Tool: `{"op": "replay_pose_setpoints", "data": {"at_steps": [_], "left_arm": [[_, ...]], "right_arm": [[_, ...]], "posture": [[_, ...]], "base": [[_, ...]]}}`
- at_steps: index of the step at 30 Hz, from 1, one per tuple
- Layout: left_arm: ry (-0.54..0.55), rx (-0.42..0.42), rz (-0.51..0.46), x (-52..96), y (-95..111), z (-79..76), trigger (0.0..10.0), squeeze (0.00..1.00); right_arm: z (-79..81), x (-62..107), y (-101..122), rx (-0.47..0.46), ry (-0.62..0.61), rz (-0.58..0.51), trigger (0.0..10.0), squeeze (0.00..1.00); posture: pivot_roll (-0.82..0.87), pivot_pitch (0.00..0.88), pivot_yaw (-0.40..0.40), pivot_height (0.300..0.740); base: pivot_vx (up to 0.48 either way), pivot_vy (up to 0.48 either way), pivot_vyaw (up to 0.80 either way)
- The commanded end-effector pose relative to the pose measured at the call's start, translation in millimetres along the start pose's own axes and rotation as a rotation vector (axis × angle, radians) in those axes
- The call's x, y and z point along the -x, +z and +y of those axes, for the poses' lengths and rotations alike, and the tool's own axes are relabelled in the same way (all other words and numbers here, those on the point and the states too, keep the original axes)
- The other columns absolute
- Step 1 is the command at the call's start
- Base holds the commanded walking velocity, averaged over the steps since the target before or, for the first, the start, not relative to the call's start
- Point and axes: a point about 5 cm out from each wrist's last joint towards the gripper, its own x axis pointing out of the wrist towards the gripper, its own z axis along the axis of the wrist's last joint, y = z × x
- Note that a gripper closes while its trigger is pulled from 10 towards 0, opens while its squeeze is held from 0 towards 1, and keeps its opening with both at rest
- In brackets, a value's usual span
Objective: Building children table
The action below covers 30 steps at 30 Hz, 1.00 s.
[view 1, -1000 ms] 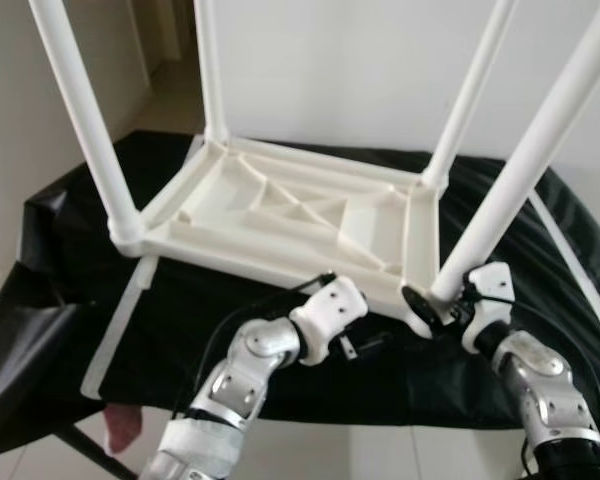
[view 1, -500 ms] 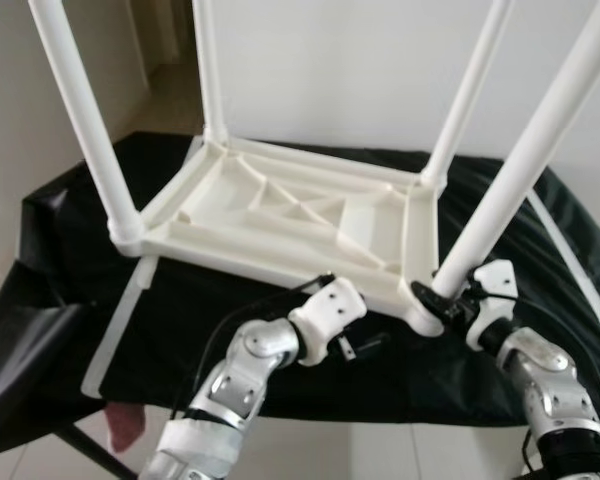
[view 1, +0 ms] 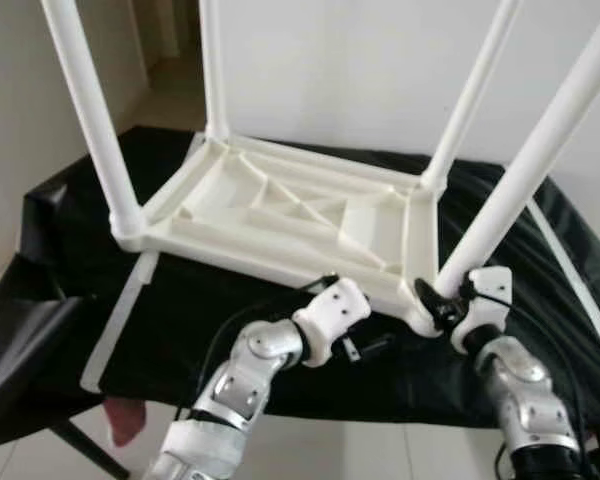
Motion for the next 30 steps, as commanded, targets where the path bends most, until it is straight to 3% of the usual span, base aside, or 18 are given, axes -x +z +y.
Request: {"op": "replay_pose_setpoints", "data": {"at_steps": [1, 10, 13, 17, 28, 29, 30], "left_arm": [[0.083, 0.014, -0.009, 0.0, -1, -0.3, 10.0, 0.0], [0.066, 0.016, -0.003, 1.8, -3, -4.6, 10.0, 0.0], [0.072, 0.02, -0.001, 4.4, -4, -2.9, 10.0, 0.0], [0.066, 0.02, -0.001, 4.7, -4, -4.5, 10.0, 0.0], [0.06, 0.011, -0.01, 1.3, 0, -2.4, 10.0, 0.0], [0.062, 0.01, -0.015, 0.9, 1, -1.0, 10.0, 0.0], [0.066, 0.008, -0.016, 0.8, 2, 0.5, 10.0, 0.0]], "right_arm": [[-8.8, 10.7, -19, -0.007, -0.165, 0.101, 10.0, 0.0], [9.7, 20.6, -25, -0.086, -0.462, 0.1, 10.0, 0.0], [21.9, 23.8, -30, -0.16, -0.555, 0.124, 10.0, 0.0], [28.8, 22.4, -27, -0.167, -0.522, 0.111, 10.0, 0.0], [23.7, 28.1, -20, -0.142, -0.534, 0.083, 10.0, 0.0], [23.3, 28.1, -17, -0.14, -0.519, 0.069, 10.0, 0.09], [22.8, 28.0, -15, -0.134, -0.502, 0.053, 10.0, 1.0]], "posture": [[-0.04, 0.0, -0.078, 0.74], [-0.03, 0.0, -0.081, 0.74], [-0.03, 0.003, -0.078, 0.74], [-0.04, 0.0, -0.074, 0.74], [-0.04, 0.0, -0.073, 0.74], [-0.03, 0.0, -0.074, 0.74], [-0.03, 0.0, -0.076, 0.74]], "base": [[0.0, 0.0, 0.0], [0.0, 0.0, 0.0], [0.0, 0.0, 0.0], [0.0, 0.0, 0.0], [0.0, 0.0, 0.0], [0.0, 0.0, 0.0], [0.0, 0.0, 0.0]]}}
